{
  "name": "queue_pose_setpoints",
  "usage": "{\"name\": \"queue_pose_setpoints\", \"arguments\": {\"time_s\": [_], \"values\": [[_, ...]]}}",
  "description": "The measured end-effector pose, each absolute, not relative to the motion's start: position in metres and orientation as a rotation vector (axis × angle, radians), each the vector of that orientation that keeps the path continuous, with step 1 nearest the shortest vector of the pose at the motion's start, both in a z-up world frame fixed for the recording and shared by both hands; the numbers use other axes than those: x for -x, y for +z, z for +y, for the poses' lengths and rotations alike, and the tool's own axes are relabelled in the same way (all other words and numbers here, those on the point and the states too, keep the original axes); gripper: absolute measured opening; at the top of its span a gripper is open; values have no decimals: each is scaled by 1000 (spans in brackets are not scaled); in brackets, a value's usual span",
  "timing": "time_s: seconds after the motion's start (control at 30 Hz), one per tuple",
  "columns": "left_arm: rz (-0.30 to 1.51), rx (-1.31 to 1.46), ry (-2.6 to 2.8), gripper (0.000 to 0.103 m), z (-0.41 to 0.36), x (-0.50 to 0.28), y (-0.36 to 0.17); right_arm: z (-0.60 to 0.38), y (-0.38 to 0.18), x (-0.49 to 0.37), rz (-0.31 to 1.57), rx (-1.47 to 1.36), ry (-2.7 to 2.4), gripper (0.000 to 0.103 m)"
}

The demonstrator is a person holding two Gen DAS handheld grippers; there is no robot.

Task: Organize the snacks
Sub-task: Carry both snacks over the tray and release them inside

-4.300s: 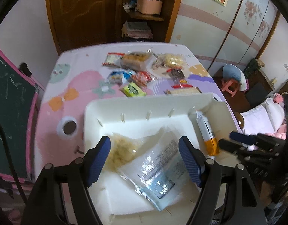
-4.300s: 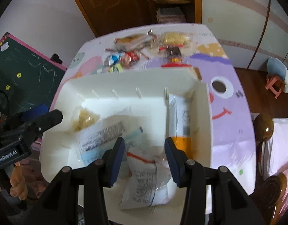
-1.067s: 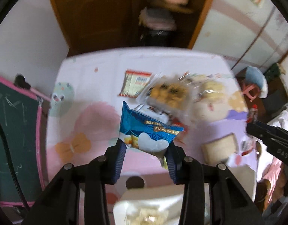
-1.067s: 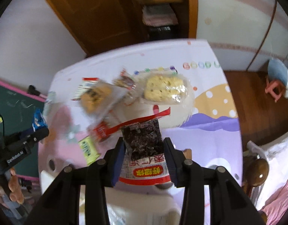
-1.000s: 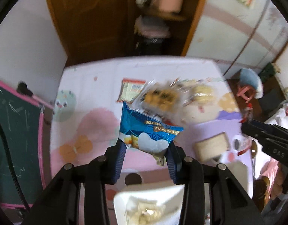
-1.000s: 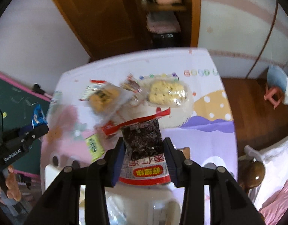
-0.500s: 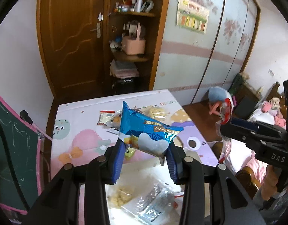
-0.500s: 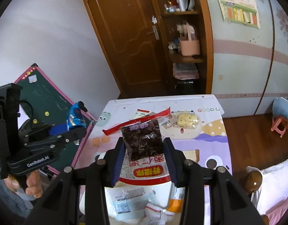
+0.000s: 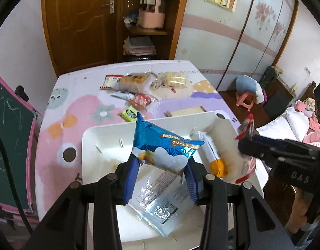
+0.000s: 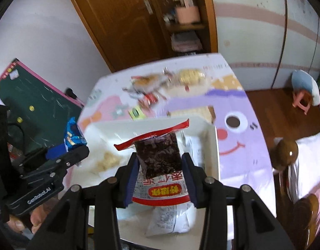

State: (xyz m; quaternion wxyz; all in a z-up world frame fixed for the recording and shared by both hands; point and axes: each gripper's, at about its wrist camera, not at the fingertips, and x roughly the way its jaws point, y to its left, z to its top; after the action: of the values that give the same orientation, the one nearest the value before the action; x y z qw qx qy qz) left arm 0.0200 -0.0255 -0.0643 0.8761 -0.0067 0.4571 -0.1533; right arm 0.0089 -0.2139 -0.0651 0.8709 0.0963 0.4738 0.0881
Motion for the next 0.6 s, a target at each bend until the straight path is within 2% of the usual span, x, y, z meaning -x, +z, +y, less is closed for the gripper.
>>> {"name": "queue_pose_setpoints", "arguments": {"time_s": [0.2,0.47,0.57,0.6], "values": [[994,14,-327,40,-30,-26,-84,-199,-87,-14,1053,-173,196,42],[1013,40,-322,41,-29,-33,-91,-198,-90,-19,1036,-175,179,42],[1013,55,-306,48,-27,-36,-93,-201,-90,-22,1030,-177,155,42],[1014,59,-303,58,-27,-36,-93,-202,-91,-23,1029,-178,147,42]]}}
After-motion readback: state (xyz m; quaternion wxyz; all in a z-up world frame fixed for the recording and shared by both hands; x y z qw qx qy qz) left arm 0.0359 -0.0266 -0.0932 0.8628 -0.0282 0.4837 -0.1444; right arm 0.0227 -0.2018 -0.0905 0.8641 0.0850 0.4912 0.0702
